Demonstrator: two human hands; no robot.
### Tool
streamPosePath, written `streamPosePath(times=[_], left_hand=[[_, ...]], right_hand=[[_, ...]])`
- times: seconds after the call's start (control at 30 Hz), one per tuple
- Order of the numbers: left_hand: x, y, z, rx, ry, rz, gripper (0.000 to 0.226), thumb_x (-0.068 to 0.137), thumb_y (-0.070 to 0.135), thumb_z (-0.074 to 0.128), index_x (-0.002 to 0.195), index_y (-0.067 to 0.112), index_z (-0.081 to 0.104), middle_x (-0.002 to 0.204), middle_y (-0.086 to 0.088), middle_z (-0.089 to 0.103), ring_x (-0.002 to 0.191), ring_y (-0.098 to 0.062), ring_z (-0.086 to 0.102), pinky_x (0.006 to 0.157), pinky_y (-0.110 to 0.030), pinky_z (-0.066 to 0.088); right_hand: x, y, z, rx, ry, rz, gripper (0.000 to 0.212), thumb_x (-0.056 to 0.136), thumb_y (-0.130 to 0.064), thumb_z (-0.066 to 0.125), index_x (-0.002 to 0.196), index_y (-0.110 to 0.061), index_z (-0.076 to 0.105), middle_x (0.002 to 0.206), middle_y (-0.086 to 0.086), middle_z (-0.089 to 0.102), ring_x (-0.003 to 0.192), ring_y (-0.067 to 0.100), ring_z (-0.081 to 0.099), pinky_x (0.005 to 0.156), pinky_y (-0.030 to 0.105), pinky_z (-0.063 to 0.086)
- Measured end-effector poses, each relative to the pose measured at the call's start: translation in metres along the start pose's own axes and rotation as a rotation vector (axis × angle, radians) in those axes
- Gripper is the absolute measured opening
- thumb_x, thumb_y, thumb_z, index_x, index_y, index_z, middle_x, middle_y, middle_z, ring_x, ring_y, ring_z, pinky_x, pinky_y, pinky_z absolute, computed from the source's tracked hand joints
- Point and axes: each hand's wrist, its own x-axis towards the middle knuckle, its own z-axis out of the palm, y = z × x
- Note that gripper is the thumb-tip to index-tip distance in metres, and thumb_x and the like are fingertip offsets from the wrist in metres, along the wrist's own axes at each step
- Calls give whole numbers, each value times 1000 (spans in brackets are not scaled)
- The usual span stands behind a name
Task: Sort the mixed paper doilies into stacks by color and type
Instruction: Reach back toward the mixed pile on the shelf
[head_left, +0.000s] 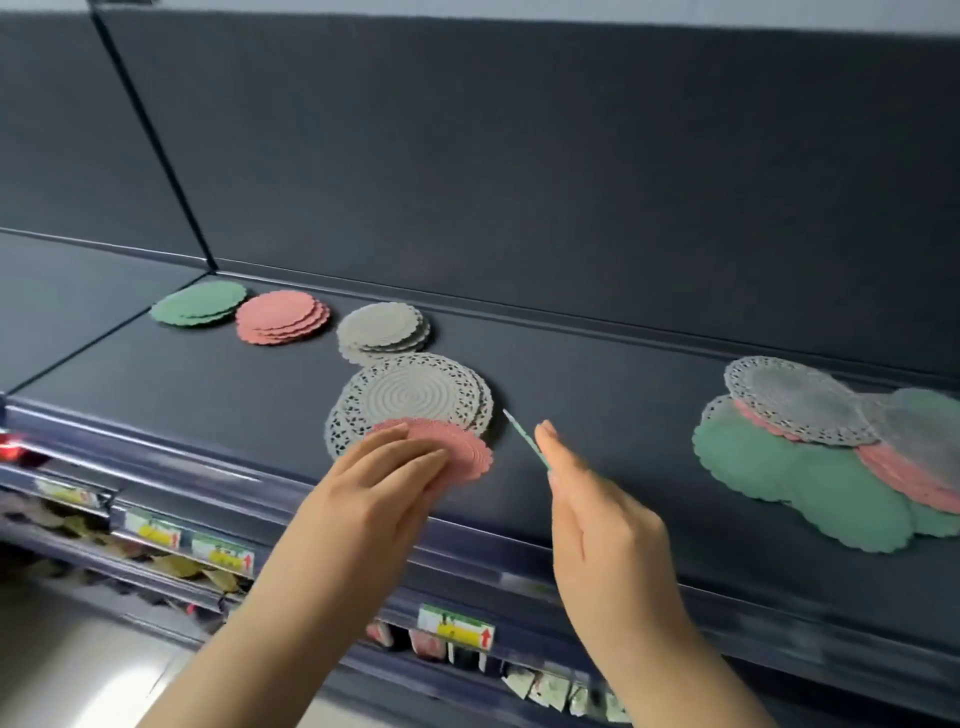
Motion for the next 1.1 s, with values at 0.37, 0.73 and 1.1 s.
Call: streamPosePath(times=[0.37,0.73,1.1], left_hand=[[-44,-98,-55,13,-33,8,36,92,27,44,101,6,72,104,-2,70,104,-20,60,101,-23,37],[25,-139,-35,25,-99,49,34,91,28,46,101,8,72,106,0,69,105,-21,61,96,-30,42],[56,-226,-39,94,26,-39,32,89,26,48,97,8,73,102,-1,70,100,-25,63,92,-34,45]], right_hand=[[2,-92,89,98,-12,-66,57,64,23,66,115,0,60,119,13,60,108,22,60,89,32,49],[75,-55,127,65,43,-31,55,63,25,64,110,-4,64,114,11,64,104,23,62,88,29,47],[155,-61,193,38,-39,-199,53,66,25,57,110,-4,66,115,11,64,106,25,61,92,28,42]])
